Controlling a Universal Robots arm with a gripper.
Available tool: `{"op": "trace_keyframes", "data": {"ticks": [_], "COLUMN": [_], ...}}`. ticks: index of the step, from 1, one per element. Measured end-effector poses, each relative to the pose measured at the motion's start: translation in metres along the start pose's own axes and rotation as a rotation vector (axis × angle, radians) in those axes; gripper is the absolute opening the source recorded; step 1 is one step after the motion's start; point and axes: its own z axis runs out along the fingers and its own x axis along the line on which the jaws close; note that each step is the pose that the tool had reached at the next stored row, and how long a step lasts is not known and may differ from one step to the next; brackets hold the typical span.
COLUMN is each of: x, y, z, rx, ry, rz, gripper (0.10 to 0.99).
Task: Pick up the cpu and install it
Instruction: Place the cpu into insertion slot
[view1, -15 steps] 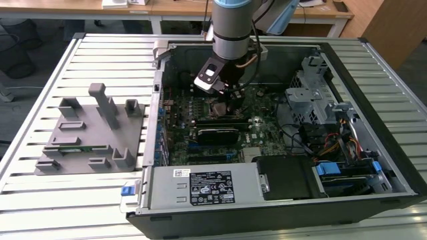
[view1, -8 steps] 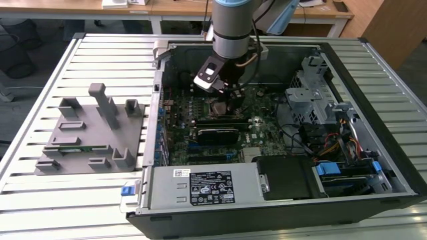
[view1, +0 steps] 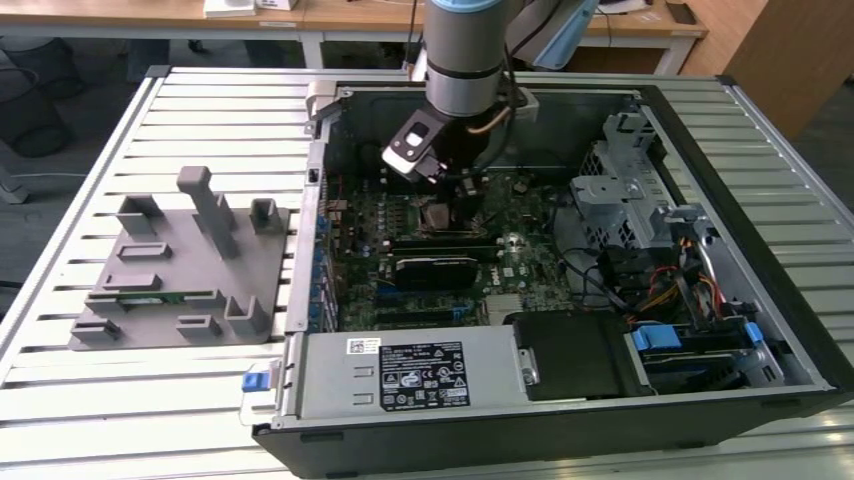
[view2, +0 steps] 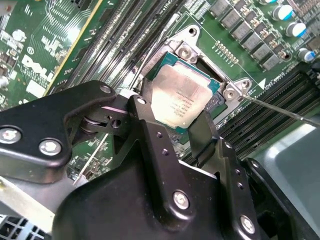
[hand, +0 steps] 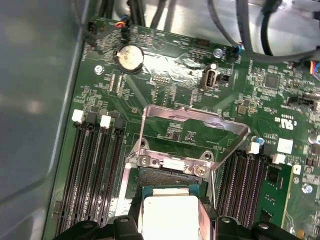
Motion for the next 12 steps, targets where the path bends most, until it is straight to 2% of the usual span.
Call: {"op": "trace_keyframes", "data": {"ticks": [5, 12], "x": [0.0008, 0.0021], "y": [0.0001, 0.0007], "z": [-0.0001, -0.0004], "rx": [0.002, 0.006], "ry": [-0.0004, -0.0002], "rz": [0.035, 0.055], "gripper": [0.533, 0.533]}}
